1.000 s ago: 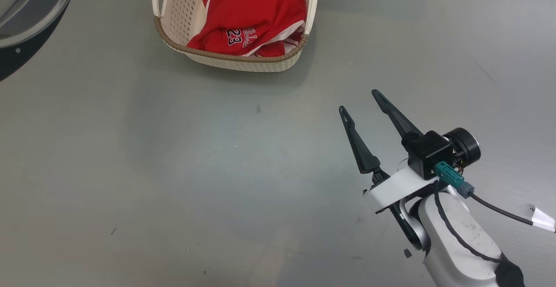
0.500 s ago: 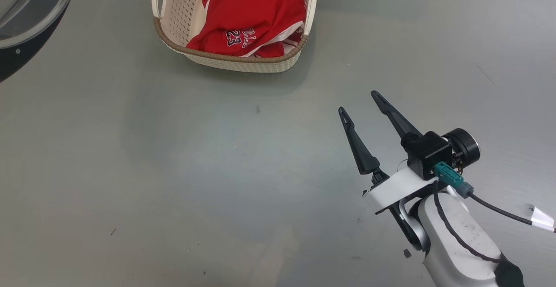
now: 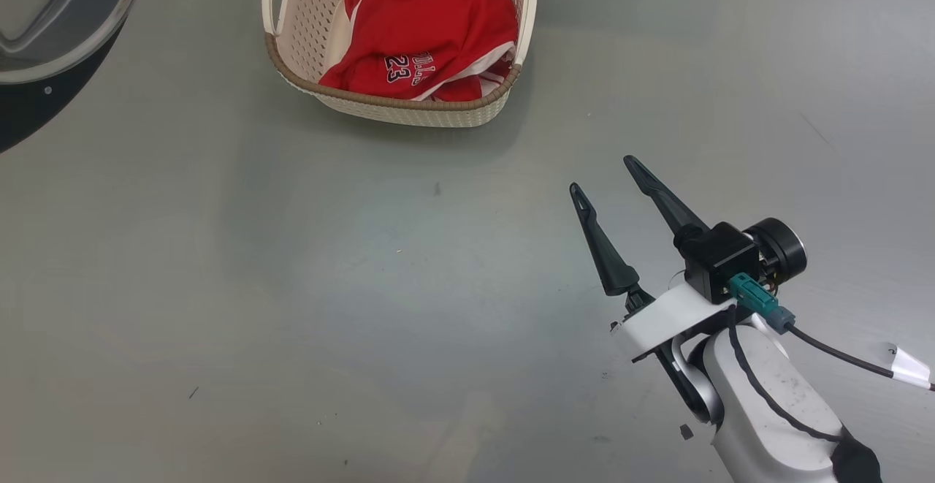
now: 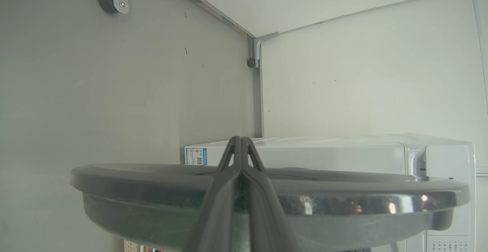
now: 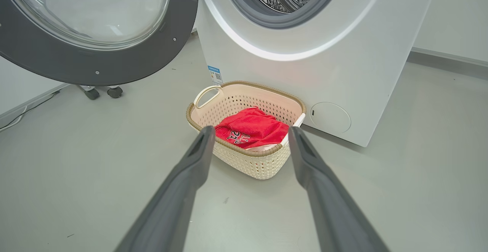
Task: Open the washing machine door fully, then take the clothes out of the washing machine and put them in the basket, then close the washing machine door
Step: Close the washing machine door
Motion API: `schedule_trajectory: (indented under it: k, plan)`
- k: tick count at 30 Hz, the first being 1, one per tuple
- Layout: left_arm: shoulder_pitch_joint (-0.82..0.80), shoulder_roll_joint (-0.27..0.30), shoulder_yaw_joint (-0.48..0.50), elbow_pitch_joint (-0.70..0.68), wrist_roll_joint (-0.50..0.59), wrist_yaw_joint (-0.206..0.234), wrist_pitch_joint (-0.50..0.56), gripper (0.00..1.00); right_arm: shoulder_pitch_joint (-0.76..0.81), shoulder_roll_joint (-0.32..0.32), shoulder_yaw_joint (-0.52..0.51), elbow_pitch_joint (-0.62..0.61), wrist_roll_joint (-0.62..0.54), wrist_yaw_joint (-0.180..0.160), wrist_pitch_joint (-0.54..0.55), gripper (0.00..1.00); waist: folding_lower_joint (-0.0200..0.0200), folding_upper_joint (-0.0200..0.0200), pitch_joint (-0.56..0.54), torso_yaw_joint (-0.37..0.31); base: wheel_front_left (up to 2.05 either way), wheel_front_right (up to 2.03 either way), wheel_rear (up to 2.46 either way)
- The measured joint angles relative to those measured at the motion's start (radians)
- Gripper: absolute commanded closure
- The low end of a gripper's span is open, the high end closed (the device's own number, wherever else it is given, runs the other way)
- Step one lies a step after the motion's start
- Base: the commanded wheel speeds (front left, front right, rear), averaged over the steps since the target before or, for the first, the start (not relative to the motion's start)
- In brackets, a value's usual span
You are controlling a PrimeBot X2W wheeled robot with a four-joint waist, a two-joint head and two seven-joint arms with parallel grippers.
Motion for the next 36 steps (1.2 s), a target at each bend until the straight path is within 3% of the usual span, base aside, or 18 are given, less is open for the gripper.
schedule_trajectory:
  k: [20,25,36]
  plan:
    - [0.004,-0.03,-0.062,0.034,-0.037,-0.109,0.24,1.0,0.0,0.0,0.005,0.017,0.0,0.0,-0.007,0.0,0.0,0.0,-0.032,0.012,0.0,0.0,0.0]
    - [0.016,-0.064,-0.084,0.038,-0.062,-0.156,0.334,1.0,0.002,0.001,0.005,0.032,0.002,0.0,-0.009,0.0,0.0,0.0,-0.051,0.013,0.0,0.0,0.0]
    - [0.048,-0.133,-0.13,0.023,-0.083,-0.19,0.489,1.0,0.014,0.005,0.012,0.045,0.014,0.0,-0.009,0.0,0.0,0.0,-0.102,0.023,0.0,0.0,0.0]
